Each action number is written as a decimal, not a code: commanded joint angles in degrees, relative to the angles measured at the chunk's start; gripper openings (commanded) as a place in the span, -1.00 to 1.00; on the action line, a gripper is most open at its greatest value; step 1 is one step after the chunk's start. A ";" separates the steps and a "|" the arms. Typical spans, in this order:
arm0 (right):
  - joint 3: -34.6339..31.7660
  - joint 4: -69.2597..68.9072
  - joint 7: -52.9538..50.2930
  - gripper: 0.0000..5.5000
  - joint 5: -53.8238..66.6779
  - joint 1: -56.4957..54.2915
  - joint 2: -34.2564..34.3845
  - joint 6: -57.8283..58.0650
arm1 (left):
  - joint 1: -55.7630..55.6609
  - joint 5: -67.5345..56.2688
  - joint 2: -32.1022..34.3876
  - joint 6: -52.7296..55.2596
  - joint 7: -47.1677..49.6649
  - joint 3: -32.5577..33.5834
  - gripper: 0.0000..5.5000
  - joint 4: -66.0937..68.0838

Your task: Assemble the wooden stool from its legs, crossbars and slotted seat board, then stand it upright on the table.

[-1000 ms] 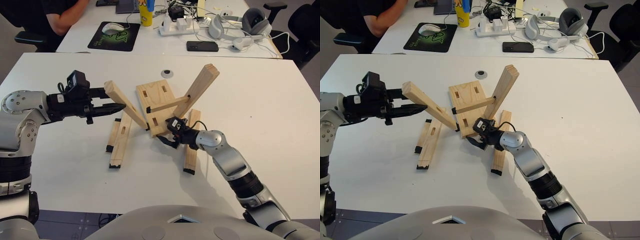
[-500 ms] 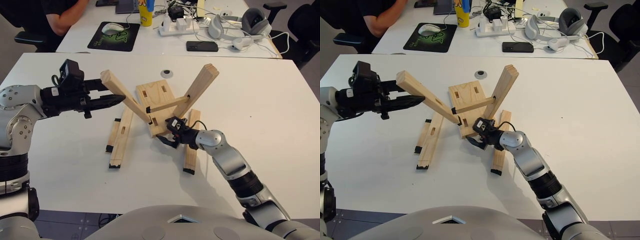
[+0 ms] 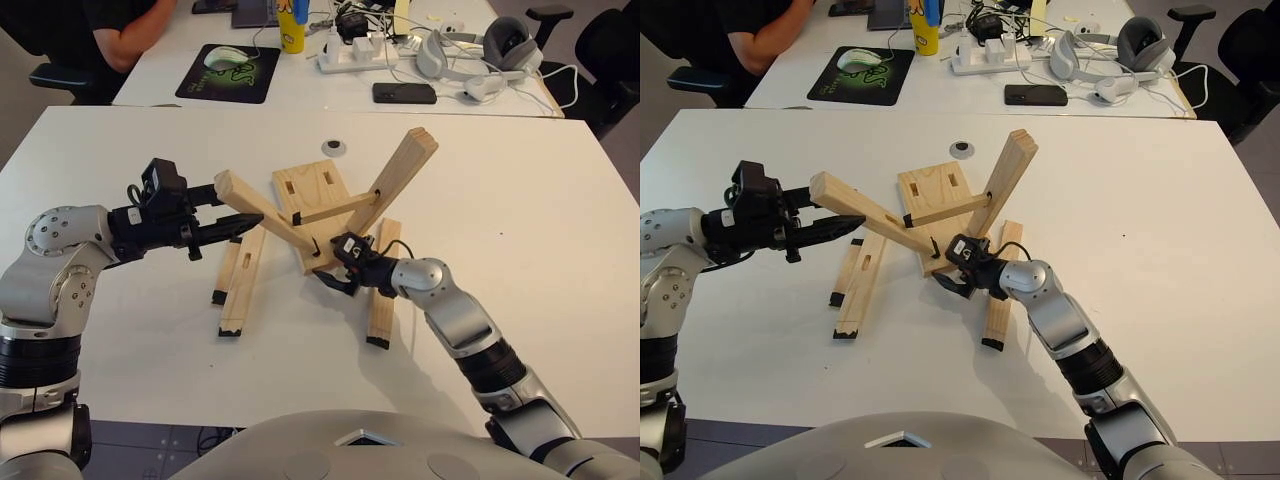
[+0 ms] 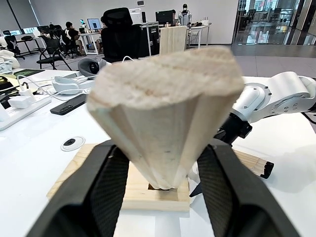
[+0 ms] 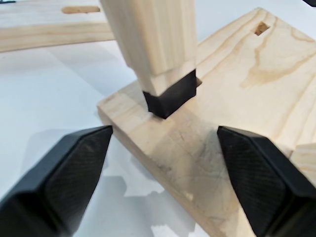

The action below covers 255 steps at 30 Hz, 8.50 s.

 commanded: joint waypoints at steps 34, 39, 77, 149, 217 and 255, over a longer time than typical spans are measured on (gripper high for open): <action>1.81 -0.14 -1.58 0.43 0.31 3.86 1.50 4.98 | -8.58 4.03 3.03 4.30 -2.23 -3.32 -0.25 4.99; 1.82 0.12 -0.85 0.43 0.34 3.47 0.76 4.84 | -3.54 5.84 3.54 -0.05 -3.30 -2.69 -0.25 7.90; 1.69 -0.63 -5.02 0.43 0.15 5.66 3.91 5.83 | -21.48 9.41 10.26 7.59 -12.48 -9.73 -0.25 8.92; 3.17 -5.08 -10.71 0.43 2.73 6.33 10.57 17.54 | -35.48 18.67 -0.71 17.09 -8.27 -23.72 -0.25 6.73; 3.20 -21.14 -22.26 -1.00 -0.30 2.39 3.88 15.91 | -35.20 16.25 -6.60 18.82 -2.83 -23.32 -0.25 10.20; -13.29 -8.88 -19.14 -1.00 7.46 13.96 5.00 -5.36 | -33.77 15.51 -6.42 20.49 -2.27 -23.33 -0.25 6.67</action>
